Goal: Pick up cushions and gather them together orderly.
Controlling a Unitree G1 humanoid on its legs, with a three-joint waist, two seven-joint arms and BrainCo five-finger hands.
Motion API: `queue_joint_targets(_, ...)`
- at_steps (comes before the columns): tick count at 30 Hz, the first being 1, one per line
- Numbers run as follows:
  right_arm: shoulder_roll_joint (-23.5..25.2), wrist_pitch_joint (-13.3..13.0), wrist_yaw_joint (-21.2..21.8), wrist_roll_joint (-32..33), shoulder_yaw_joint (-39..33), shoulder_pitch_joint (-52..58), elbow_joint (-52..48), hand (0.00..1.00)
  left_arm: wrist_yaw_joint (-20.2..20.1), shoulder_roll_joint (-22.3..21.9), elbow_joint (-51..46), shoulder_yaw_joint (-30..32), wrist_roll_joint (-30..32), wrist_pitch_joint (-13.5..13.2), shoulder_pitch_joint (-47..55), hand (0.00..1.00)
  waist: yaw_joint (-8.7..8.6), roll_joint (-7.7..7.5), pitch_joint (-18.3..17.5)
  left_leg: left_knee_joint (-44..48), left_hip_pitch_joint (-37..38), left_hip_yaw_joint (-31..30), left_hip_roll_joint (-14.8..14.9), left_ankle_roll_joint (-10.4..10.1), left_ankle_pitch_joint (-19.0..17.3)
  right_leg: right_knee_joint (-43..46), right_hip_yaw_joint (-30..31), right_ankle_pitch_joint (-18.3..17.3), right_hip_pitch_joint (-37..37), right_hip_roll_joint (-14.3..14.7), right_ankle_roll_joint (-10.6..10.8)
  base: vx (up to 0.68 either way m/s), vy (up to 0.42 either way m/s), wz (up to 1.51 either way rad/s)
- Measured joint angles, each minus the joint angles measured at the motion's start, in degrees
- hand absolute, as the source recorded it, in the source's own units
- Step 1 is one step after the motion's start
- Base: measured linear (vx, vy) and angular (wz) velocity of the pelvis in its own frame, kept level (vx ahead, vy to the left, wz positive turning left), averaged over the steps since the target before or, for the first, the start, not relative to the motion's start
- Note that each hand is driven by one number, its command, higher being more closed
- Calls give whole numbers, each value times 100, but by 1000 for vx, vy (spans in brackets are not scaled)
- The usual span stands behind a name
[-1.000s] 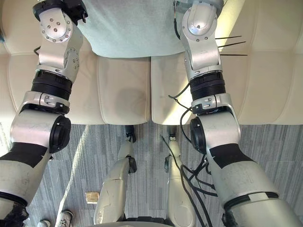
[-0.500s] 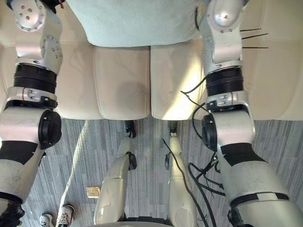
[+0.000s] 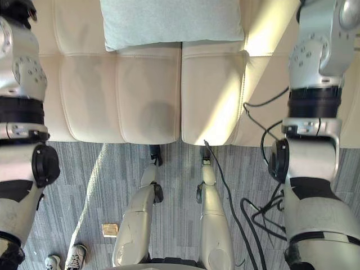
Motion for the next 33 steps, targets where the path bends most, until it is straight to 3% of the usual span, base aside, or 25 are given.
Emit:
queue_joint_targets(4,313,4,153,-270,-100,1940,-819,0,-21,-706,-1161,-15,18,-209,1886,0,3,0,-14,-1,360,1,5,-39,-110,115,-16,-174,324,6,-5,-32,1,7)
queue_joint_targets(5,597,16,247,-494,-192,2671,-1072,0,-102,-1093,-1376,-82,53,-228,2580,0,3,3,-16,-1,522,-1,1,-33,-144,179,-19,-255,463,3,-11,7,-14,7)
queue_joint_targets(7,953,41,325,-770,-195,3570,-1237,0,-277,-1506,-1473,-299,57,-226,3471,0,2,5,-53,-1,742,-7,-11,-28,-220,258,-23,-378,659,5,-4,26,-23,9)
queue_joint_targets(9,1427,85,544,-1472,-83,4795,-1290,0,-659,-1963,-1468,-788,217,-173,4740,0,5,28,-439,-2,811,-18,-15,-20,-366,411,-74,-603,690,-13,3,75,-45,12)
queue_joint_targets(12,1920,150,839,-2234,109,5852,-1110,0,-1109,-2256,-1136,-1042,723,-94,5681,0,18,70,-618,-1,1191,-70,-34,-37,-386,622,-134,-833,997,-33,-3,90,-59,14)
queue_joint_targets(16,2354,316,1147,-2837,315,6567,269,0,-1395,-2346,136,-1037,1298,37,6211,0,9,108,-1162,0,1742,-181,-54,-70,-486,704,-266,-1097,1576,-41,-31,89,-50,18)
queue_joint_targets(20,2321,374,1398,-3316,304,6821,1645,0,-1569,-2338,1242,-858,1731,188,6652,0,-9,136,-1574,-1,2285,-170,-87,-91,-657,587,-238,-1215,2132,-36,18,94,-24,1)
queue_joint_targets(26,2109,560,1603,-3734,276,6981,2396,0,-1758,-2223,1650,-666,2073,299,6928,0,-78,118,-1689,-3,2773,-91,-135,-96,-779,361,-86,-1181,2624,-58,124,19,11,-11)
queue_joint_targets(29,2096,584,1619,-3797,272,6847,2402,0,-1755,-2162,1684,-547,2077,297,6896,0,-138,31,-1675,1,2782,248,-151,-66,-772,411,216,-1008,2443,-43,196,-41,13,-52)
queue_joint_targets(31,2102,585,1614,-3789,291,6830,2377,0,-1757,-2131,1677,-535,2077,295,6786,0,-165,-36,-1682,279,2531,365,-189,34,-827,563,308,-845,2184,-145,329,-59,15,-39)
queue_joint_targets(32,2099,606,1621,-3774,281,6830,2371,0,-1754,-2184,1549,-453,2072,297,6754,0,-153,13,-1684,578,2314,474,23,174,-946,796,289,-828,1992,-92,420,-106,-25,-27)
queue_joint_targets(33,2167,644,1620,-3708,281,6852,2330,0,-1744,-2206,1438,-368,2066,277,6736,0,-169,12,-1658,698,2268,454,60,200,-966,2294,52,-1520,1686,-165,48,-104,-50,-13)
